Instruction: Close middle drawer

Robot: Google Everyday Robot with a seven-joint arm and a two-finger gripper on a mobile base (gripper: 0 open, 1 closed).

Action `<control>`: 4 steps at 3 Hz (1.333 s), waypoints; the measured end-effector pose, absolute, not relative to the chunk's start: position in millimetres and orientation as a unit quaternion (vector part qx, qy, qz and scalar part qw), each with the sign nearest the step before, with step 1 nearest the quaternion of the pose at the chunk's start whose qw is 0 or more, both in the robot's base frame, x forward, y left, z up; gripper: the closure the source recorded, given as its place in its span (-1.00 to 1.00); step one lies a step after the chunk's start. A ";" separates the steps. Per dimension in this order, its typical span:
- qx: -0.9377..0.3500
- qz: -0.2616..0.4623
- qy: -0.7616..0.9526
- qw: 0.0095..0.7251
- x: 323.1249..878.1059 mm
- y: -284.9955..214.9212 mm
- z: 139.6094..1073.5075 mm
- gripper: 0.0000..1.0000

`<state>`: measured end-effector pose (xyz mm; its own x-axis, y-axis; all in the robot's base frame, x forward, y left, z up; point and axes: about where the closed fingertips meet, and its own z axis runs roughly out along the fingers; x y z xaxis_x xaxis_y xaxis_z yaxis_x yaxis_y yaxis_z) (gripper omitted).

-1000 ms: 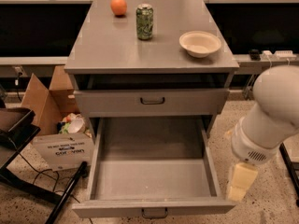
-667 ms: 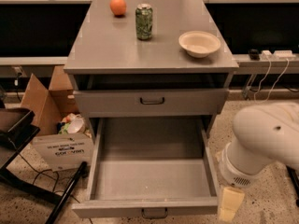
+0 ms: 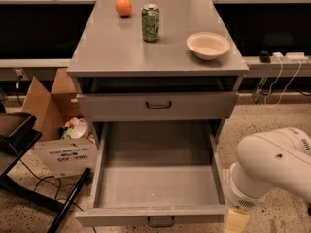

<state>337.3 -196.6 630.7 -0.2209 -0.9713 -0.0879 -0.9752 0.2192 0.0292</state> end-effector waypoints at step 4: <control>-0.659 0.109 0.744 0.016 271.4 -185.2 468.2 0.31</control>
Offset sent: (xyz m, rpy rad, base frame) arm -0.0707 0.0013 -0.1512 0.0529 0.1061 0.0945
